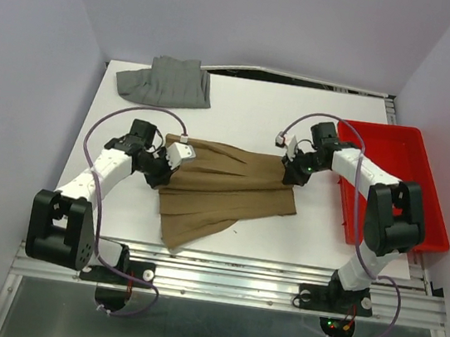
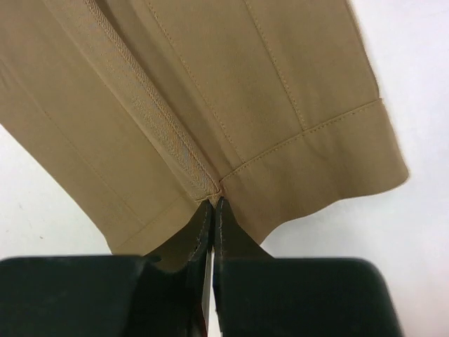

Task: Fold and stack the skirts
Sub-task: Fold the skirt

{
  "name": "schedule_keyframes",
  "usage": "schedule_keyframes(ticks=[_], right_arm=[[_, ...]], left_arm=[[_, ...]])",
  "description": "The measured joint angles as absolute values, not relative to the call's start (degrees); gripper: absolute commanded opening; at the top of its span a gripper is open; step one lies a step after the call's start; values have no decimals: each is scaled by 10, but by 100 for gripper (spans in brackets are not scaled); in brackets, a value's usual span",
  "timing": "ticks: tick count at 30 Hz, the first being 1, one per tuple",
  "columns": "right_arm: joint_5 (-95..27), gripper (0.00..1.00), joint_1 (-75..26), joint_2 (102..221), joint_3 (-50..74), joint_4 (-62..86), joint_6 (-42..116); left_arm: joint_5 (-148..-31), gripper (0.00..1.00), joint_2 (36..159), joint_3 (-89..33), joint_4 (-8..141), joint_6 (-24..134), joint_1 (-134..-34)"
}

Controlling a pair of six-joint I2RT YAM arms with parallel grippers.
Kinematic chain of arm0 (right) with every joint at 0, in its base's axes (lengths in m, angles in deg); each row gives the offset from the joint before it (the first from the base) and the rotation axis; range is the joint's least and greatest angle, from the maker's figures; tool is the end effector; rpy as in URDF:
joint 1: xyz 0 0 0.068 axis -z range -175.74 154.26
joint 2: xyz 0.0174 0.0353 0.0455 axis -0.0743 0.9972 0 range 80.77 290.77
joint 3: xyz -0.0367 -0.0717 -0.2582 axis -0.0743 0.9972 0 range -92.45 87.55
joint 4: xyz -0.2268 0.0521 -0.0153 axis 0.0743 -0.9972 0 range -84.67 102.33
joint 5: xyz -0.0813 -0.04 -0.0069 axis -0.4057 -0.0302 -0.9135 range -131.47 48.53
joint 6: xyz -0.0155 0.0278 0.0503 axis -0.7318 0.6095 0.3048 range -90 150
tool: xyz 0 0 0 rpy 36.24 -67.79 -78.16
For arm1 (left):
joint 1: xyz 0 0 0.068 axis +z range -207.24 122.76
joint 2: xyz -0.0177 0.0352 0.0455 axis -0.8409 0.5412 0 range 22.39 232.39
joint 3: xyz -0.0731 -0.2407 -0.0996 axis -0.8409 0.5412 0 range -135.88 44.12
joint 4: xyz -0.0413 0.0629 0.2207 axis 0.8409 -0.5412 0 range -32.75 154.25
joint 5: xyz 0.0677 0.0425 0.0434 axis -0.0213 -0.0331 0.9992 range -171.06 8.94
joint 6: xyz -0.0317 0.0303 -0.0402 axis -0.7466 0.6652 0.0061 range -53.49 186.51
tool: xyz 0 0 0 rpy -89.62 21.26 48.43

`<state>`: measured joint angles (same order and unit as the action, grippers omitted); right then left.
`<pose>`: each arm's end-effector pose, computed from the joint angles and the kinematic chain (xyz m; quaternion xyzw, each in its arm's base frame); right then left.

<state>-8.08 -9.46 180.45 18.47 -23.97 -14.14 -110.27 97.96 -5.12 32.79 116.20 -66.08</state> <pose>0.3076 0.0999 0.2122 -0.5043 0.7935 0.2213 0.2589 0.2275 -0.0569 0.2307 0.5156 0.7769 -0.1334 0.3360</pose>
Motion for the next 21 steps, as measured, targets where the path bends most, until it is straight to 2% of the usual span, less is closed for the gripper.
schedule_keyframes(ticks=[8, 16, 21], right_arm=[[-85, 1, -96, 1807, 202, -217, -110], [-99, 1, -96, 1812, 80, -246, -98], [-98, 1, -96, 1773, 70, -276, -106]], left_arm=[[-1086, 0, 1008, -47, 365, 1147, -661], [-1081, 0, 1020, -145, 341, 1142, -661], [-1087, 0, 989, -185, 289, 1159, -661]])
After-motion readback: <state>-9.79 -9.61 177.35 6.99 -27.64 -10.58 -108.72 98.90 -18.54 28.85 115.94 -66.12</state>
